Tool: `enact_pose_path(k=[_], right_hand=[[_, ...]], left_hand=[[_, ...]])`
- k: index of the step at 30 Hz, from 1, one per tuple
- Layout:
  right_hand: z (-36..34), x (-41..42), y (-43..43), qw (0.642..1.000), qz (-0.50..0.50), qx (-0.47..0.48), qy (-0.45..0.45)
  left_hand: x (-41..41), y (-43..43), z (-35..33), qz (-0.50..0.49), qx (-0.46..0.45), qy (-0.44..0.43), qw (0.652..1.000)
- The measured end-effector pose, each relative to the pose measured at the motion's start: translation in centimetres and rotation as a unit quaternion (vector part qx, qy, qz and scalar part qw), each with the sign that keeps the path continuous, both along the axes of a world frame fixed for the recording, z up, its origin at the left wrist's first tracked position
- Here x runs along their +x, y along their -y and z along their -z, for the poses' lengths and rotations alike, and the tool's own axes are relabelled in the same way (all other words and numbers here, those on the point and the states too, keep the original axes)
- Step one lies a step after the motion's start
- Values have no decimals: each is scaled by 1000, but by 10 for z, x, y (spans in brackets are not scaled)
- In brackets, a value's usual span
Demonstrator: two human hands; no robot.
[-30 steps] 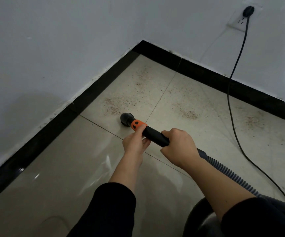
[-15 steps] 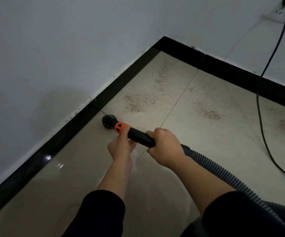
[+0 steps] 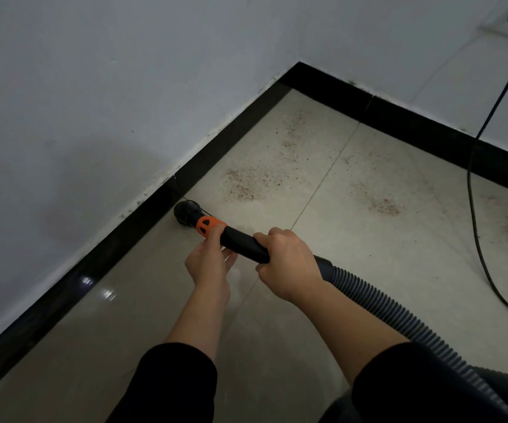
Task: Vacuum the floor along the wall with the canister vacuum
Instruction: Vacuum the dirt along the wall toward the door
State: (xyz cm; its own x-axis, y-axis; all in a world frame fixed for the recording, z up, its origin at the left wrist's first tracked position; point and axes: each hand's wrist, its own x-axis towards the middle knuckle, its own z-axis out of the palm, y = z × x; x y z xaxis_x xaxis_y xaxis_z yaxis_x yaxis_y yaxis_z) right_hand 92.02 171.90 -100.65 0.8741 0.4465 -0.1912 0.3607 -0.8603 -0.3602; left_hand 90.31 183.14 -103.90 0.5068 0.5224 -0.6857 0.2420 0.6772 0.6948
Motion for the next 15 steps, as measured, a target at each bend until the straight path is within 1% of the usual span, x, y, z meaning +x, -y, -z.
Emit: enact_pose_path(k=[6,11,15], right_hand=[[2,5,2,999,29,5,21],[7,9,0,999,49,5,9],[9,10,-1,998,61,12,12]], left_hand=[[14,0,2,36,-9,11,999],[23,-6,4,76,-17,7,997],[27,-8,5,88,-11,10,996]])
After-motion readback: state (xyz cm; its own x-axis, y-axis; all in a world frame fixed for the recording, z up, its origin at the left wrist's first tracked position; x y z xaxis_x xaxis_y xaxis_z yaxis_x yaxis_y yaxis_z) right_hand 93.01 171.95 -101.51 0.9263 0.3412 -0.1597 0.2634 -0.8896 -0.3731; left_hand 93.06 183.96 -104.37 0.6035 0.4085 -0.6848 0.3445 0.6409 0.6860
